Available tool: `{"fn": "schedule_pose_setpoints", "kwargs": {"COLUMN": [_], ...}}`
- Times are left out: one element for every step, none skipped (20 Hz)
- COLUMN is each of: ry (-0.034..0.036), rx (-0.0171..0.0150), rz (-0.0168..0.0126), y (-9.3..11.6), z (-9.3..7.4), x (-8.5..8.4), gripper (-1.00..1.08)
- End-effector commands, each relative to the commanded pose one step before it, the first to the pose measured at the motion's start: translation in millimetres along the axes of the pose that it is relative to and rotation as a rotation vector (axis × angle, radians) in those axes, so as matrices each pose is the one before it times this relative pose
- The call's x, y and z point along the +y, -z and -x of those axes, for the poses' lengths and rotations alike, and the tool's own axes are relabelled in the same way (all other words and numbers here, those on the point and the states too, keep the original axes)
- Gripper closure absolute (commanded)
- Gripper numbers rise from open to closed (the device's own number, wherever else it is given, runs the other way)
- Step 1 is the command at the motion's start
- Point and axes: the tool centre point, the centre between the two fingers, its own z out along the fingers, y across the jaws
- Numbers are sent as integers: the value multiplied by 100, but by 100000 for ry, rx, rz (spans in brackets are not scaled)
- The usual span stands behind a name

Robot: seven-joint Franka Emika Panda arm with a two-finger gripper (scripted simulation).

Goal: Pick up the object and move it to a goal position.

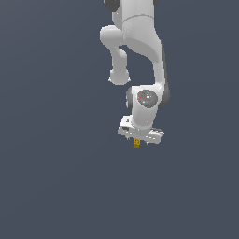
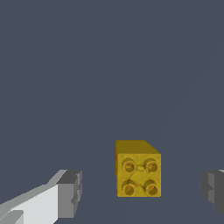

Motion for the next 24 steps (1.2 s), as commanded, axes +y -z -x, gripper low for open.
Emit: {"fn": "schedule_pose_setpoints", "kwargs": {"ry": [-108,0,-68,0,0,-48,0,0,0,0,0,0,0,0,0,0,0,0,0,52,0,0,0,0], "rx": [-82,0,14,0,0,11,0,0,0,0,0,0,0,0,0,0,0,0,0,-45,0,0,0,0], "rz": [58,0,4,0,0,2,0,0,0,0,0,0,0,0,0,0,0,0,0,-3,0,0,0,0], "y": [-1329,-476,-395,-329,-256,-179,-117,-57,-14,0,0,0,0,0,0,0,0,0,0,14,7,22,36,51], "z": [81,21,-5,2,-8,-31,-26,-27,-12,0,0,0,0,0,0,0,0,0,0,35,-27,-80,-133,-187], "x": [42,-16,22,-17,-17,9,-18,-15,-6,0,0,0,0,0,0,0,0,0,0,-27,34,101,168,235], "gripper": [-92,-92,-92,-92,-92,-92,-92,-92,-92,108,108,108,108,108,108,108,108,108,108,108,108,108,108,108]}}
